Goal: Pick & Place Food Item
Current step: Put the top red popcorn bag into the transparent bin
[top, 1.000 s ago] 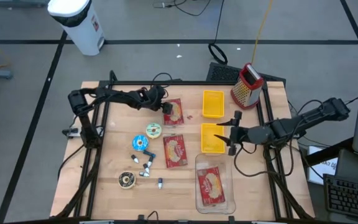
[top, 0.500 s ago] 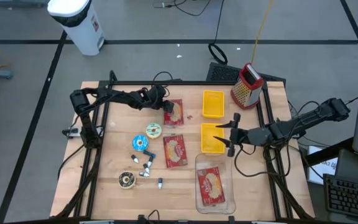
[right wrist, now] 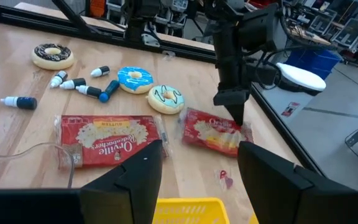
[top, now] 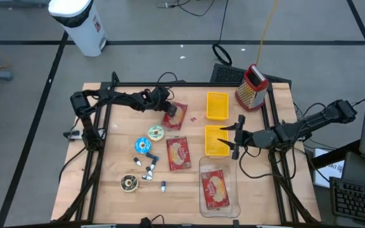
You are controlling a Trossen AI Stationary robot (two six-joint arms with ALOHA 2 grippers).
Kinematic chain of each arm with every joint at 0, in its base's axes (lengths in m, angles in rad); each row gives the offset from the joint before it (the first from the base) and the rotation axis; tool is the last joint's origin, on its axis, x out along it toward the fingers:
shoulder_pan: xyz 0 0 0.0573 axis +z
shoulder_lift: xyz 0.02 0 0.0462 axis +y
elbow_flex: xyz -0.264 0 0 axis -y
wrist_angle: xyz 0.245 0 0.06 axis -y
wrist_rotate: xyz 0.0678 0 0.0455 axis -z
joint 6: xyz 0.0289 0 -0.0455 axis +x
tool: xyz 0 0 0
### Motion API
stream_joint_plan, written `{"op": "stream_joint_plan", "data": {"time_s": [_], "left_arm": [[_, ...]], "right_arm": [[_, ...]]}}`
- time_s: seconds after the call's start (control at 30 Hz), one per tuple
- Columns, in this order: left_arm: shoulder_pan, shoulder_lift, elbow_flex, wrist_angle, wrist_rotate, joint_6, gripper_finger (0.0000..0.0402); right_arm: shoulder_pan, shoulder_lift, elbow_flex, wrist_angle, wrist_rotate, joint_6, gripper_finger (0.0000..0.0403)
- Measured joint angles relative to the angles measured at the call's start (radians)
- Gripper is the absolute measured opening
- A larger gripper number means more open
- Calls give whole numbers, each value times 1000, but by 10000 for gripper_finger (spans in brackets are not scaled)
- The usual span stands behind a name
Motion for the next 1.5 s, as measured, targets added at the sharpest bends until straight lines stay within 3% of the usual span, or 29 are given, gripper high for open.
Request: {"op": "stream_joint_plan", "data": {"time_s": [0.23,0.43,0.6,0.73,0.9,1.07,1.3,1.5], "left_arm": [[-68,-178,0,16,-102,166,2],[-213,-332,0,115,-129,373,1],[-356,-373,0,223,-138,536,1],[-430,-374,0,261,-219,623,1],[-458,-374,0,262,-329,660,1],[-459,-374,0,271,-334,665,1],[-459,-374,0,272,-331,668,1],[-465,-374,0,269,-301,656,2]], "right_arm": [[0,0,0,22,0,0,196],[-3,0,0,102,-1,-1,196],[-22,0,0,136,2,0,196],[-33,1,0,134,2,9,196],[-38,1,0,134,4,72,196],[-80,31,0,141,4,147,196],[-192,167,0,260,-11,217,199],[-308,208,0,432,-202,206,236]]}}
